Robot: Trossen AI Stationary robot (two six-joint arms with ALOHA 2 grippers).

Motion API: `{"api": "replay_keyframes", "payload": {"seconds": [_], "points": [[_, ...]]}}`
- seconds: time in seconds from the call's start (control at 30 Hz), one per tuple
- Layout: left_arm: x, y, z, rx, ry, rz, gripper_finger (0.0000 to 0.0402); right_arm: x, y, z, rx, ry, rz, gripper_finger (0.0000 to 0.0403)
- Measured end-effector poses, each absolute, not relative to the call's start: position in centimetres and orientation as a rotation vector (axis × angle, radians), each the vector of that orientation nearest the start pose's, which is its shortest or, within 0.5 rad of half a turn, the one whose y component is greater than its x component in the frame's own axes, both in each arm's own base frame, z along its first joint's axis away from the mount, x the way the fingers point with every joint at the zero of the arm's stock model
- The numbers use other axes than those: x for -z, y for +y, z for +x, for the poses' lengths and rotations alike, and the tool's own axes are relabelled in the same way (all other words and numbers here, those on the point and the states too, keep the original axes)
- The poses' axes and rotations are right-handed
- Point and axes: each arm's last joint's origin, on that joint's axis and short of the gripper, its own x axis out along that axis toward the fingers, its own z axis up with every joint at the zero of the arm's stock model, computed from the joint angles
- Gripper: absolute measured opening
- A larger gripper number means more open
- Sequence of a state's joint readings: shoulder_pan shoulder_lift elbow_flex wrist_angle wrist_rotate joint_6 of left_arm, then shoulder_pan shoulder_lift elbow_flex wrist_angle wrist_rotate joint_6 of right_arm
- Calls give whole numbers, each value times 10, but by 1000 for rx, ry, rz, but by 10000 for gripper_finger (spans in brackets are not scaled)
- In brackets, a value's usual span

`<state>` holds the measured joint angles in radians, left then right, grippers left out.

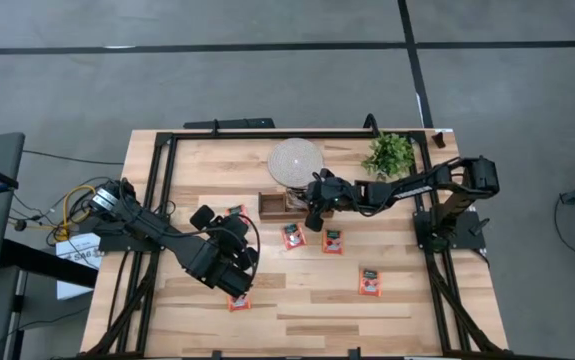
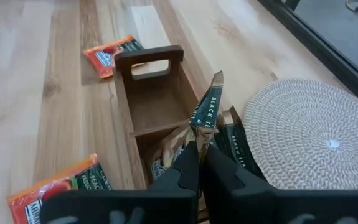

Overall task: Pick & Place Tea
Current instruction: Put the brown tea bag into the middle slot of the wooden organizer

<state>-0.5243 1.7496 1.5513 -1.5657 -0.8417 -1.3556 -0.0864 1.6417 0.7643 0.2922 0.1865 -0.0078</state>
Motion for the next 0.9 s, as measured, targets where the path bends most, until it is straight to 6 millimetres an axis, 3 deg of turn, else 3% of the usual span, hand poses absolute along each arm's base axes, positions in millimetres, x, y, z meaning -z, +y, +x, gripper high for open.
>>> {"api": "replay_keyframes", "payload": {"seconds": [0.57, 0.8, 0.9], "points": [[-289, -132, 273, -979, 839, -13, 142, -167, -33, 322, 263, 548, -27, 0], [-289, -133, 273, -975, 835, -16, 142, -142, -32, 332, 268, 589, -5, 0], [-289, -136, 272, -965, 841, -15, 142, -141, -32, 335, 267, 594, -15, 0]]}}
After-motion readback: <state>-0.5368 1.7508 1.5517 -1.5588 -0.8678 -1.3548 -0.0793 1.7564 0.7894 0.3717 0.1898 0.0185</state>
